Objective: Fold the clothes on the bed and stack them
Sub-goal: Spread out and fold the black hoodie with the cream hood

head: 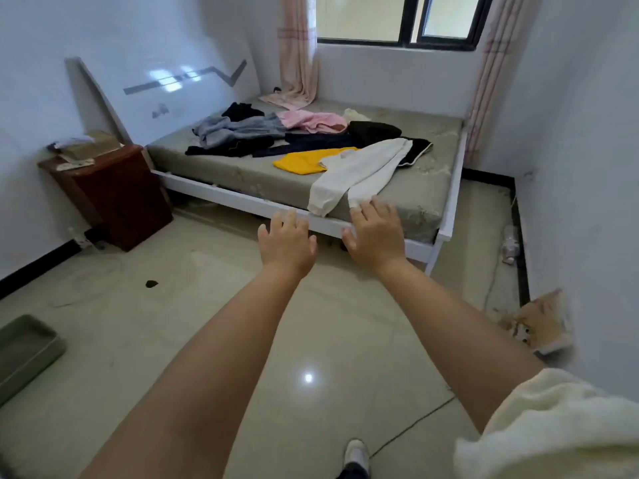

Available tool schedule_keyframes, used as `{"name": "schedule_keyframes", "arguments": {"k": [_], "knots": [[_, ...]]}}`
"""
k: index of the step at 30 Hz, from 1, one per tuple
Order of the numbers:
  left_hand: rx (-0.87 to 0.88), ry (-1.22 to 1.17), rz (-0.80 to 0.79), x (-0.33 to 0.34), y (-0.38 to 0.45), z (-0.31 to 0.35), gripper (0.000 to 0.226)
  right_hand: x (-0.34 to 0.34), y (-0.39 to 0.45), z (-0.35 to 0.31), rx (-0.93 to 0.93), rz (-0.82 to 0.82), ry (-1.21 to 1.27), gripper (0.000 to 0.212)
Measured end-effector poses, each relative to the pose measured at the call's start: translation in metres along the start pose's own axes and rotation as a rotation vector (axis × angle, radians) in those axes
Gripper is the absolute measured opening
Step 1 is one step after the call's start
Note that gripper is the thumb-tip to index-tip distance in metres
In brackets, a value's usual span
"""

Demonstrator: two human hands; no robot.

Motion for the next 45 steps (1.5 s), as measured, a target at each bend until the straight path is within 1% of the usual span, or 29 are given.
{"name": "schedule_keyframes", "arguments": {"k": [2, 4, 6, 9, 13, 18, 22, 25, 27, 28, 30, 32, 34, 36, 41, 43, 45], "knots": [[-0.03, 0.0, -0.028, 0.019, 0.038, -0.009, 0.046, 0.023, 0.032, 0.012, 0.001, 0.003, 0.002, 0.044], [-0.024, 0.026, -0.054, 0.04, 0.086, -0.018, 0.047, 0.052, 0.073, 0.027, 0.003, -0.018, -0.007, 0.043], [-0.014, 0.037, -0.073, 0.054, 0.138, -0.025, 0.047, 0.076, 0.126, 0.038, -0.004, -0.04, -0.005, 0.043], [-0.033, 0.048, -0.08, 0.064, 0.221, -0.046, 0.047, 0.104, 0.215, 0.048, -0.023, -0.026, -0.004, 0.044], [-0.055, 0.068, -0.078, 0.075, 0.318, -0.088, 0.044, 0.144, 0.323, 0.048, -0.034, -0.052, -0.007, 0.044], [-0.123, 0.098, -0.072, 0.104, 0.433, -0.156, 0.041, 0.205, 0.442, 0.035, -0.046, -0.053, 0.066, 0.042], [-0.112, 0.1, -0.097, 0.134, 0.533, -0.203, 0.046, 0.255, 0.535, 0.034, -0.005, -0.036, 0.101, 0.041], [-0.06, 0.096, -0.102, 0.153, 0.612, -0.234, 0.041, 0.284, 0.607, 0.035, 0.062, -0.043, 0.075, 0.04], [-0.007, 0.105, -0.086, 0.162, 0.664, -0.25, 0.038, 0.297, 0.65, 0.034, 0.077, 0.018, 0.081, 0.033], [0.014, 0.101, -0.085, 0.167, 0.691, -0.255, 0.038, 0.301, 0.669, 0.035, 0.076, 0.061, 0.075, 0.03], [0.044, 0.072, -0.115, 0.18, 0.74, -0.262, 0.042, 0.31, 0.702, 0.039, 0.095, 0.093, 0.038, 0.031], [0.074, 0.045, -0.161, 0.195, 0.783, -0.262, 0.043, 0.322, 0.735, 0.051, 0.126, 0.074, 0.039, 0.034], [0.114, 0.052, -0.163, 0.212, 0.824, -0.26, 0.042, 0.337, 0.768, 0.07, 0.15, 0.065, 0.031, 0.036], [0.139, 0.057, -0.16, 0.228, 0.863, -0.259, 0.04, 0.355, 0.8, 0.088, 0.163, 0.053, 0.038, 0.033], [0.153, 0.057, -0.181, 0.265, 0.969, -0.263, 0.043, 0.414, 0.898, 0.134, 0.222, 0.006, 0.116, 0.031], [0.149, 0.076, -0.174, 0.276, 1.014, -0.265, 0.043, 0.436, 0.933, 0.154, 0.203, 0.002, 0.111, 0.03], [0.143, 0.082, -0.18, 0.29, 1.059, -0.266, 0.042, 0.456, 0.968, 0.178, 0.235, -0.009, 0.083, 0.033]]}}
Point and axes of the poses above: each hand's wrist, its own y-axis towards the middle knuckle, its own x-axis out of the palm, z = x × y, the point moved 4 cm from there along y, towards the middle knuckle, and after that the axes turned 8 degrees about y, right-handed, at the moved point
